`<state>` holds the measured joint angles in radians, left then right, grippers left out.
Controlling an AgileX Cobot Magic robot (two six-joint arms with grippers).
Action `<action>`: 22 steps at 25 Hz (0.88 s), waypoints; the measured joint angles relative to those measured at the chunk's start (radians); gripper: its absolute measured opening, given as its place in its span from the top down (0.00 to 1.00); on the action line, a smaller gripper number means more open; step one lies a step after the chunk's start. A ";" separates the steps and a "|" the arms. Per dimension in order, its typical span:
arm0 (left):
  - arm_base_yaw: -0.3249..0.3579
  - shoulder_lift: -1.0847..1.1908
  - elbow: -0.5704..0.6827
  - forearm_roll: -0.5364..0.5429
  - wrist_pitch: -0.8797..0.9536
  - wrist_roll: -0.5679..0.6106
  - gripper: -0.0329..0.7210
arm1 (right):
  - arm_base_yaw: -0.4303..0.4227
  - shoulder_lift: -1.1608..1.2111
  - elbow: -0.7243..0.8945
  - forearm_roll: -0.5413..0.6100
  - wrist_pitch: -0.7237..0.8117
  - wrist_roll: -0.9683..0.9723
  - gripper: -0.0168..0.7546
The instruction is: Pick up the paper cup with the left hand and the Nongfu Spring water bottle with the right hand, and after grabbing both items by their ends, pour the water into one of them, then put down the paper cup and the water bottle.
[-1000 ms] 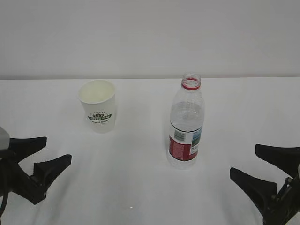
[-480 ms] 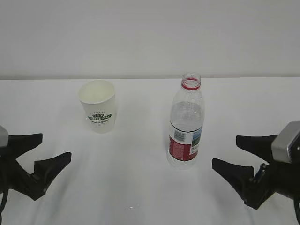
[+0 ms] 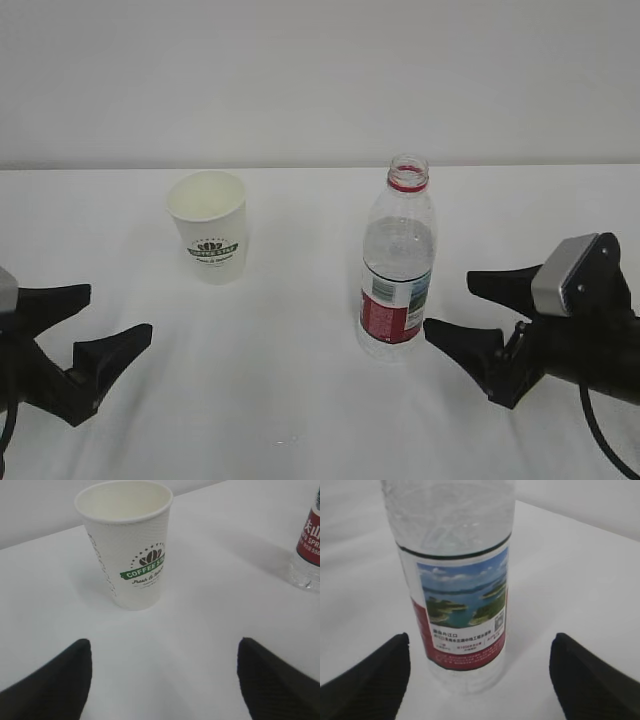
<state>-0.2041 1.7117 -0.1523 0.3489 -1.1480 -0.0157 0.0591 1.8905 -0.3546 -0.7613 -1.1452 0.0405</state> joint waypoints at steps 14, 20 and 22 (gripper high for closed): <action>0.000 0.000 -0.002 -0.002 0.000 0.000 0.09 | 0.000 0.066 -0.140 -0.097 0.000 0.024 0.11; 0.000 0.000 -0.002 -0.004 0.000 0.000 0.11 | 0.000 0.116 -0.179 -0.147 -0.002 0.050 0.11; 0.000 0.000 -0.002 -0.004 0.000 0.000 0.12 | 0.000 0.126 -0.194 -0.165 -0.002 0.050 0.11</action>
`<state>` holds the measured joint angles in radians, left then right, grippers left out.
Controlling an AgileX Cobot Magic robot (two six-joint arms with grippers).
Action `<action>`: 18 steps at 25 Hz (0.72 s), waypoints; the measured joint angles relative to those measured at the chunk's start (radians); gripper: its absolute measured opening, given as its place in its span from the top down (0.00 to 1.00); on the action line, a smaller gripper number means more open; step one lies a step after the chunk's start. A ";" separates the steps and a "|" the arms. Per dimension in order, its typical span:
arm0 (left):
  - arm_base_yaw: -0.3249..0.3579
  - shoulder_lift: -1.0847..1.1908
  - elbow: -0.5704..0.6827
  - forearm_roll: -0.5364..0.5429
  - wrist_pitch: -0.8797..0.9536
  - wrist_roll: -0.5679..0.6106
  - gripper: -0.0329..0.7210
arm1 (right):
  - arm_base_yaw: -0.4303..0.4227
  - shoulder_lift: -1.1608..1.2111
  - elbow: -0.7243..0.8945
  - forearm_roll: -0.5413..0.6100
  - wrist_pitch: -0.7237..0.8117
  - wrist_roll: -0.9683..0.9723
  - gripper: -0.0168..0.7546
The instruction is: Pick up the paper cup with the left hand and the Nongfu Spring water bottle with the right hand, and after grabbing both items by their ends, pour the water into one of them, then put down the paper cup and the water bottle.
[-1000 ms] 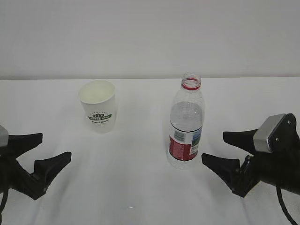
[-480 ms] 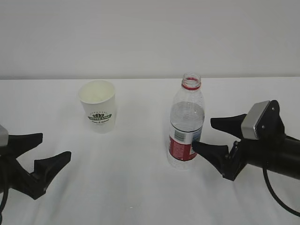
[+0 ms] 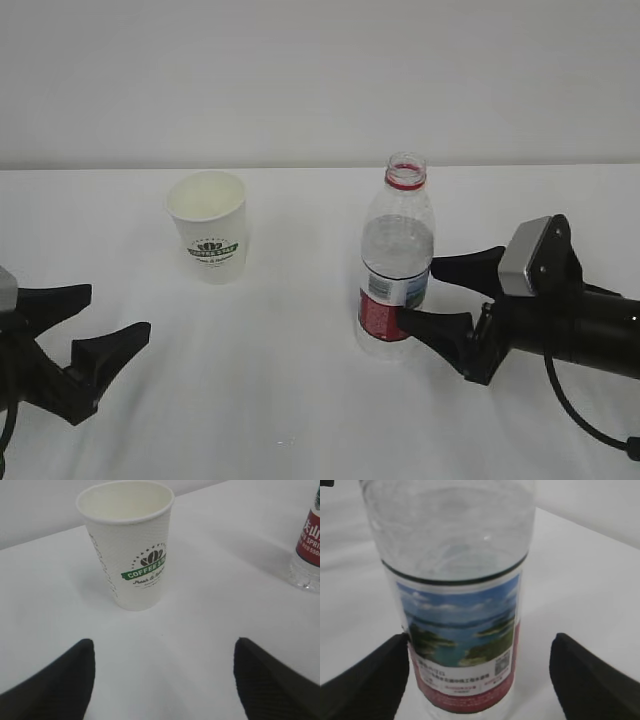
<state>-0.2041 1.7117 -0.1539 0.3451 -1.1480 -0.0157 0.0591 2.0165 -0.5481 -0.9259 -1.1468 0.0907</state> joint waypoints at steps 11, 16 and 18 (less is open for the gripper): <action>0.000 0.000 0.000 -0.008 0.000 0.000 0.13 | 0.088 0.016 -0.103 -0.008 0.013 0.018 0.12; 0.000 0.000 0.000 -0.023 0.000 0.000 0.14 | 0.144 0.084 -0.170 0.026 0.015 0.028 0.12; 0.000 0.000 0.000 -0.028 0.000 0.000 0.15 | 0.156 0.107 -0.194 0.035 0.017 0.031 0.12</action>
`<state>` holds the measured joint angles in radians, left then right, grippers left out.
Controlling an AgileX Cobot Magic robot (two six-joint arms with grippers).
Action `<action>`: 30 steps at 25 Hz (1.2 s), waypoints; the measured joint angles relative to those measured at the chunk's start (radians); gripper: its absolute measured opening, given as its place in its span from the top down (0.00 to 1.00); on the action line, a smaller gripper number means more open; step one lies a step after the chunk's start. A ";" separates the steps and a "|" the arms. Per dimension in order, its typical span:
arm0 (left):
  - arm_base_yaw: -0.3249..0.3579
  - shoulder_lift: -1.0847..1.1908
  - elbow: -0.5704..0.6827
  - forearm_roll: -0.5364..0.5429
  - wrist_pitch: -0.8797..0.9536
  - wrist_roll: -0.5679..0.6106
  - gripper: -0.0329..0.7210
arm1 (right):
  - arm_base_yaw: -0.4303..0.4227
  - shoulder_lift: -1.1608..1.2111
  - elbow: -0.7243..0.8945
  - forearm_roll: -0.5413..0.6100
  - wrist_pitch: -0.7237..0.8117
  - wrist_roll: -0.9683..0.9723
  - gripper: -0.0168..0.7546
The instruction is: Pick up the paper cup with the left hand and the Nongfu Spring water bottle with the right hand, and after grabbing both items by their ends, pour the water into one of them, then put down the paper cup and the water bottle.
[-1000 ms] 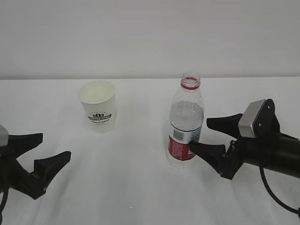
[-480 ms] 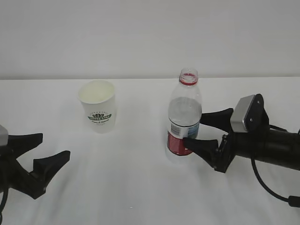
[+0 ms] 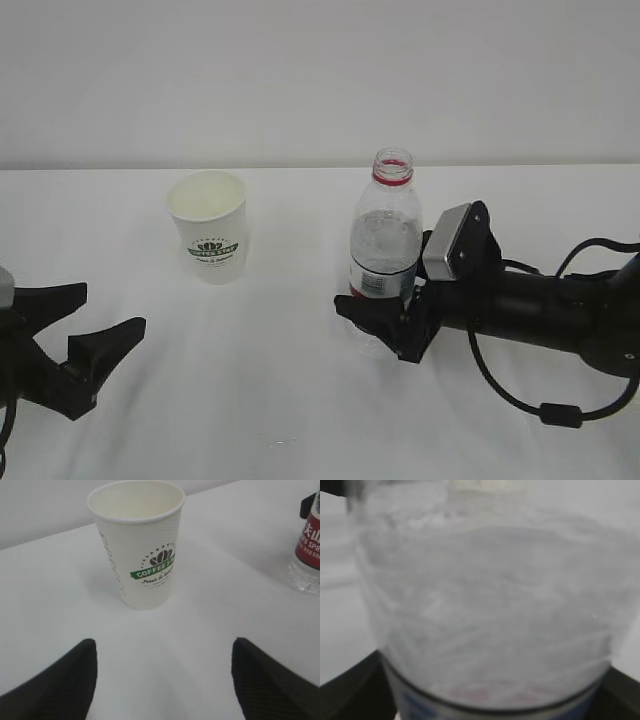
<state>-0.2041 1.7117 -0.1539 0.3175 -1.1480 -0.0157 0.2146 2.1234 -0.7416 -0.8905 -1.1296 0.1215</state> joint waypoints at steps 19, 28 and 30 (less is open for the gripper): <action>0.000 0.000 0.000 -0.012 -0.001 0.000 0.17 | 0.004 0.030 -0.043 0.017 -0.008 0.028 0.31; 0.000 0.000 0.000 -0.021 -0.001 0.000 0.17 | 0.004 -0.054 0.013 0.011 0.031 0.039 0.31; 0.000 0.000 0.000 -0.025 -0.001 0.000 0.17 | 0.004 -0.084 0.026 0.011 0.031 0.039 0.31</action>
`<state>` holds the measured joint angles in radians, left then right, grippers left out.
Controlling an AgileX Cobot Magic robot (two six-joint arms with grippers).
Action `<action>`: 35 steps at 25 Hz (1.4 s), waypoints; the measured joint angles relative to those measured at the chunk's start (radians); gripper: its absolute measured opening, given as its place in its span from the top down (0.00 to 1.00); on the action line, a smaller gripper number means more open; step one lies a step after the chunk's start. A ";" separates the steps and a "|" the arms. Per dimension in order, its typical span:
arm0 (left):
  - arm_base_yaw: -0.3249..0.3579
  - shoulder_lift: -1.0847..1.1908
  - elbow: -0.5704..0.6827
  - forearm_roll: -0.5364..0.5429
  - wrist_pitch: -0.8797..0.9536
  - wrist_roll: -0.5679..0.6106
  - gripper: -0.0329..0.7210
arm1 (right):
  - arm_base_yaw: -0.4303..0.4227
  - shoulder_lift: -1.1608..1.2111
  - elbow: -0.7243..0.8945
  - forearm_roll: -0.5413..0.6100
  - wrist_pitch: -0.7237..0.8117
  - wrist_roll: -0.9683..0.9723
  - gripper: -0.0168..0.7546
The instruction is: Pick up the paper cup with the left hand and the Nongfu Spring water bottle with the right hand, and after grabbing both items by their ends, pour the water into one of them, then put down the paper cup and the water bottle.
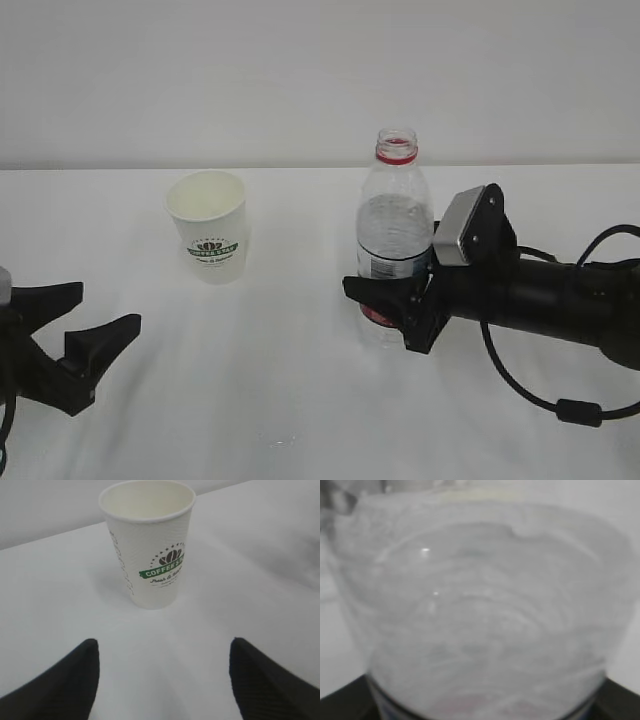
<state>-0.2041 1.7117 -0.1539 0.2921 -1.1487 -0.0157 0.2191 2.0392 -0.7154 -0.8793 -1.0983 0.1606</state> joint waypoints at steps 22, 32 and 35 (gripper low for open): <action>0.000 0.000 0.000 -0.007 0.000 0.000 0.13 | -0.042 -0.341 0.256 0.016 0.006 0.004 0.31; 0.000 0.000 -0.019 -0.074 0.000 0.000 0.05 | -0.042 -0.409 0.308 0.035 0.006 0.015 0.31; 0.000 0.013 -0.059 -0.076 0.000 0.000 0.04 | -0.042 -0.409 0.308 0.035 0.006 0.017 0.31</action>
<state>-0.2041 1.7249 -0.2133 0.2157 -1.1487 -0.0157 0.1766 1.6299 -0.4072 -0.8439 -1.0924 0.1775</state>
